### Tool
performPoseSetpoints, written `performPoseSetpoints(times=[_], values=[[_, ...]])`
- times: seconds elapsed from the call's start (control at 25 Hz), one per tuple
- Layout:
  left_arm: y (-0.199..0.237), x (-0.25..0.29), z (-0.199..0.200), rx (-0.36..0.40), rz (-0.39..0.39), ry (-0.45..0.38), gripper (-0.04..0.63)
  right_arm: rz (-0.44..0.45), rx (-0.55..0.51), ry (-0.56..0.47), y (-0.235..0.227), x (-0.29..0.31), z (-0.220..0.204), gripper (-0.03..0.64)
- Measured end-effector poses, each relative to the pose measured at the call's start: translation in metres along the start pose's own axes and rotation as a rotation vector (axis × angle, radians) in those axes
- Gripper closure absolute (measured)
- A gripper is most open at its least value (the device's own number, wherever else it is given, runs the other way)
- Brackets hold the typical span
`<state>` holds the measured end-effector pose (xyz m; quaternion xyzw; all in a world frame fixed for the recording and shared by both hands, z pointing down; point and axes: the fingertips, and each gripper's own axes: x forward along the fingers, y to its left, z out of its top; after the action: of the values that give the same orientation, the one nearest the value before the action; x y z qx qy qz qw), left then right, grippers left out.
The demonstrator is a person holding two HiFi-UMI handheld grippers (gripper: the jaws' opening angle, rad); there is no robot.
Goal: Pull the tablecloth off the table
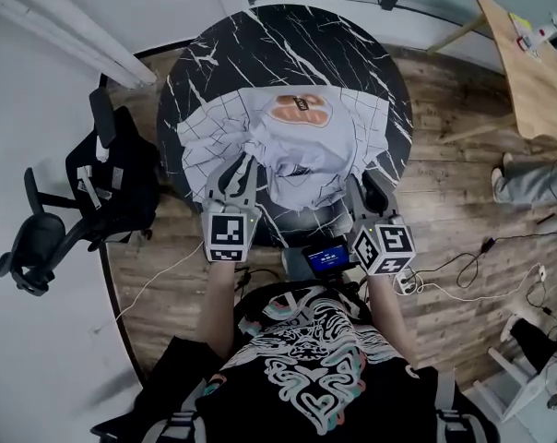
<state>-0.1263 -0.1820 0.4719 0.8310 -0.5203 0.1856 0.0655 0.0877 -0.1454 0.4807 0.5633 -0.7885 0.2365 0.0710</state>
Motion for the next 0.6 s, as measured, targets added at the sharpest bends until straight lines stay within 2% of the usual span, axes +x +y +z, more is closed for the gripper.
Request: performPoseSetpoints(times=[0.16, 0.24, 0.6], values=[[0.002, 0.005, -0.011, -0.021, -0.005, 0.026, 0.515, 0.013, 0.007, 0.024, -0.001, 0.008, -0.006, 0.483], [0.002, 0.009, -0.014, -0.031, -0.011, 0.038, 0.489, 0.017, 0.019, 0.032, -0.002, 0.011, -0.008, 0.446], [0.006, 0.031, -0.031, -0.052, -0.032, 0.088, 0.429, 0.008, 0.011, 0.072, -0.009, 0.028, -0.016, 0.371]])
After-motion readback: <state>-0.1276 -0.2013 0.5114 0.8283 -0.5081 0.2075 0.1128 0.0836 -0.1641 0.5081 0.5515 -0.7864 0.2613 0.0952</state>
